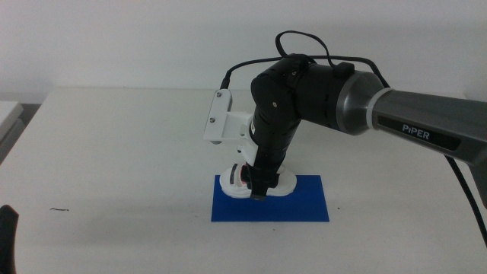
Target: Use one arm to grab the shoe from the table and place it on the mat.
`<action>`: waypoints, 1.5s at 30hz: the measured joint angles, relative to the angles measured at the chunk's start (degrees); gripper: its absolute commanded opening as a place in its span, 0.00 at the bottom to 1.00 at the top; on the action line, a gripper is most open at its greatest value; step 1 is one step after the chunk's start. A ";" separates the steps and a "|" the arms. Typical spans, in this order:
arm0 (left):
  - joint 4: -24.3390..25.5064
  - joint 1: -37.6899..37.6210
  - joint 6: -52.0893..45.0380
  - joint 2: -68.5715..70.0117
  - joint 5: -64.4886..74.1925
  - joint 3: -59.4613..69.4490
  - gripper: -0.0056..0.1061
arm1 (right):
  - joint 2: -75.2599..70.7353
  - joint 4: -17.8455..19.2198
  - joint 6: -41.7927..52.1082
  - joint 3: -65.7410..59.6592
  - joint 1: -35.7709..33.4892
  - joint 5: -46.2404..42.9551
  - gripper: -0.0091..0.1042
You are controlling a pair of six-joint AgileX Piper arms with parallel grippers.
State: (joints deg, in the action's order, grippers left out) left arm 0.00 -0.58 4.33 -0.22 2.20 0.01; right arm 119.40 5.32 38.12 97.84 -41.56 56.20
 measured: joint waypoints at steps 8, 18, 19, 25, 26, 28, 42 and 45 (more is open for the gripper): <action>0.00 0.00 0.00 0.00 0.00 0.00 0.89 | 0.00 -2.25 0.95 0.00 0.00 1.35 0.22; 0.00 0.00 0.00 0.00 0.00 0.00 0.89 | 0.45 -2.62 0.30 0.00 0.22 1.81 0.22; 0.00 0.00 0.00 0.00 0.00 0.00 0.89 | 0.69 -2.51 0.30 0.00 0.36 1.66 0.22; 0.00 0.00 0.00 0.00 0.00 0.00 0.89 | 1.88 -2.51 0.08 0.00 0.49 1.29 0.31; 0.00 0.00 0.00 0.00 0.00 0.00 0.89 | 2.13 -2.51 0.08 0.00 0.49 1.29 0.33; 0.00 0.00 0.00 0.00 0.00 0.00 0.89 | 2.63 -2.51 0.08 0.00 0.49 1.29 0.39; 0.00 0.00 0.00 0.00 0.00 0.00 0.89 | 0.98 -1.87 -1.88 -0.37 0.49 1.26 0.88; 0.00 0.00 0.00 0.00 0.00 0.00 0.89 | -7.35 -1.87 -10.45 -2.54 0.91 -0.20 0.87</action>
State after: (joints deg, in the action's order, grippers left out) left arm 0.00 -0.58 4.33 -0.22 2.20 0.01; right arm 112.05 3.44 27.66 95.30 -40.65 56.00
